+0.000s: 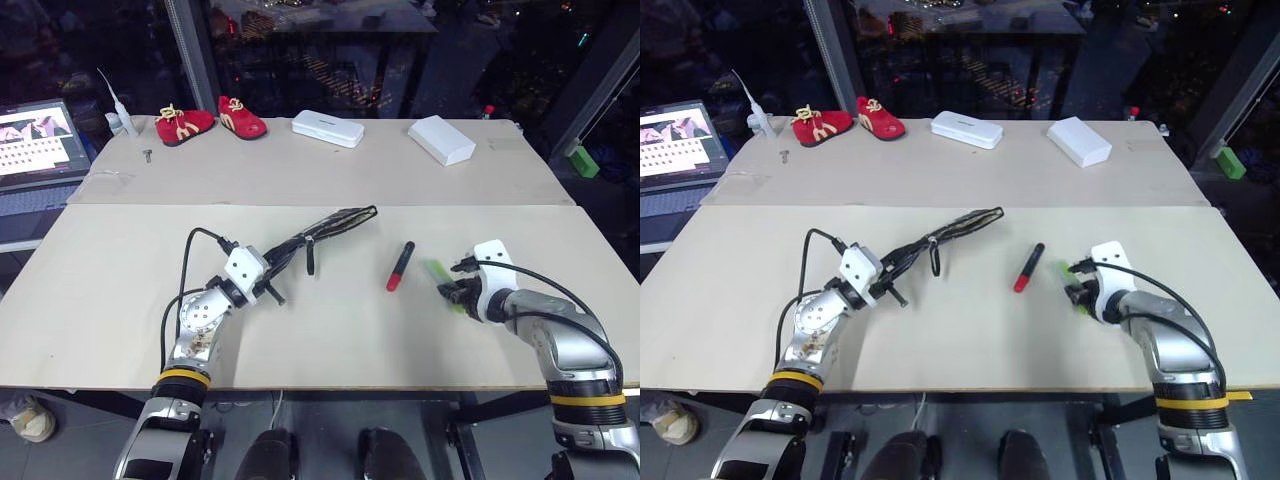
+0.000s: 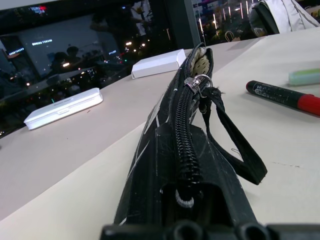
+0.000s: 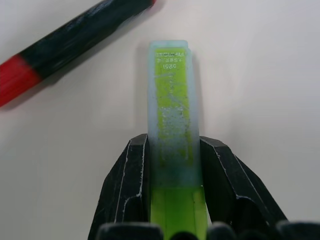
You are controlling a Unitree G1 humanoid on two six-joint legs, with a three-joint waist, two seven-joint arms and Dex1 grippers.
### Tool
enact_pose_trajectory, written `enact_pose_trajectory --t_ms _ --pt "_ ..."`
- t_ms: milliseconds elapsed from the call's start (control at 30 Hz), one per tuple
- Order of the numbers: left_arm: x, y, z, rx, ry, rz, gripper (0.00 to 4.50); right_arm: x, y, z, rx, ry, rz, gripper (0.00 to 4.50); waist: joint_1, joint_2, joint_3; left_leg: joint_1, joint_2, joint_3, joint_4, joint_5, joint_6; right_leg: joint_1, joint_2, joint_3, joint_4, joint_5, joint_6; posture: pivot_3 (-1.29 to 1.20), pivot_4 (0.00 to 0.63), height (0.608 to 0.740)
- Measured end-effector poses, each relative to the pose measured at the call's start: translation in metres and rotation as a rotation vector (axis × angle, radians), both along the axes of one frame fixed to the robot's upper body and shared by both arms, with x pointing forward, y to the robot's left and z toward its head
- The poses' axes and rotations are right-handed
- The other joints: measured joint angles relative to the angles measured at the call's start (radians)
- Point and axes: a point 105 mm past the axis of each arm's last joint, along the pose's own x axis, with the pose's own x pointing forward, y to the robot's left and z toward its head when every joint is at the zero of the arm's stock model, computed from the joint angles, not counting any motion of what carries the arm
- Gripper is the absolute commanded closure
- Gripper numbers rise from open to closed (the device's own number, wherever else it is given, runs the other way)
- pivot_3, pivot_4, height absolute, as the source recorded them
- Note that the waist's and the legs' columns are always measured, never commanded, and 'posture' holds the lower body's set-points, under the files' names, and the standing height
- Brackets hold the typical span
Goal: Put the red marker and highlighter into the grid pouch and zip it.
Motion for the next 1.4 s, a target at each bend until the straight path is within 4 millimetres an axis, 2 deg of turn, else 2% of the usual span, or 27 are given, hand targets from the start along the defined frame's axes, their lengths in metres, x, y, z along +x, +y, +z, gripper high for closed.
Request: enact_pose_trajectory --t_ms 33,100,200,233,300,333,400,500,767,1167,1400 --pt "0.000 0.000 -0.001 0.001 0.004 0.000 4.50 0.005 0.003 0.009 0.000 -0.038 0.020 3.47 -0.003 0.000 0.000 0.000 0.000 0.000 0.000 0.000 0.000 -0.001 0.000 0.000 0.000 0.000 0.000 0.00 0.150 0.740" --pt "-0.001 -0.002 0.000 0.002 0.001 -0.008 4.50 0.017 0.011 0.043 -0.019 -0.175 0.096 3.47 -0.011 0.000 0.000 -0.001 0.000 0.001 0.000 0.000 0.000 -0.002 0.000 0.001 0.001 0.000 0.000 0.00 0.150 0.740" --pt "-0.001 -0.003 0.002 0.005 -0.004 -0.018 4.50 0.024 0.020 0.090 -0.078 -0.347 0.202 3.47 -0.010 0.000 0.000 -0.001 0.000 0.000 0.000 0.000 0.001 -0.002 0.001 0.000 0.000 0.000 0.000 0.00 0.150 0.740" --pt "-0.001 -0.003 0.002 0.006 -0.003 -0.019 4.50 0.023 0.026 0.102 -0.123 -0.391 0.265 3.47 -0.010 0.000 0.000 -0.001 0.000 0.000 0.000 -0.001 0.001 -0.002 0.001 0.000 0.000 0.000 0.000 0.00 0.150 0.740" --pt "-0.002 -0.003 0.001 0.007 -0.002 -0.022 4.50 0.018 0.040 0.109 -0.257 -0.436 0.407 3.47 -0.008 0.000 0.000 -0.001 0.000 0.000 0.000 -0.001 0.001 -0.002 0.001 0.000 0.000 0.000 0.000 0.00 0.150 0.740" --pt "-0.002 -0.003 0.001 0.008 -0.002 -0.023 4.50 0.017 0.048 0.108 -0.378 -0.451 0.496 3.47 -0.008 0.000 0.000 -0.001 0.000 0.000 0.000 -0.001 0.001 -0.002 0.000 0.000 0.000 0.000 0.000 0.00 0.150 0.740" --pt "-0.002 -0.004 0.001 0.008 0.000 -0.025 4.50 0.019 0.054 0.105 -0.506 -0.458 0.573 3.47 -0.008 0.000 0.000 -0.001 0.000 0.001 0.000 -0.001 0.001 -0.001 0.000 0.000 0.000 0.000 0.001 0.00 0.150 0.740" --pt "-0.002 -0.006 0.000 0.006 0.002 -0.030 4.50 0.027 0.052 0.102 -0.618 -0.454 0.613 3.47 -0.008 0.000 0.000 -0.001 0.000 0.001 0.000 -0.001 0.001 -0.001 0.000 0.001 0.000 0.000 0.000 0.00 0.150 0.740" --pt "-0.005 -0.018 -0.003 -0.005 0.010 -0.064 4.50 0.030 0.082 0.087 -0.653 -0.444 0.747 3.47 -0.005 0.000 0.001 -0.001 0.000 0.001 0.000 -0.001 0.001 -0.002 0.000 0.000 0.000 0.000 0.000 0.00 0.150 0.740" --pt "-0.005 -0.023 0.003 -0.009 0.010 -0.068 4.50 0.027 0.083 0.079 -0.706 -0.413 0.809 3.47 0.000 0.000 0.001 -0.001 0.000 0.001 0.000 -0.001 0.001 -0.002 0.000 0.000 0.000 0.000 0.000 0.00 0.150 0.740" --pt "-0.005 -0.021 0.004 -0.003 0.008 -0.065 4.50 0.037 0.076 0.082 -0.741 -0.404 0.789 3.47 -0.004 0.000 0.001 -0.001 0.000 0.001 0.000 -0.001 0.001 -0.002 0.000 0.000 0.000 0.000 0.000 0.00 0.150 0.740"
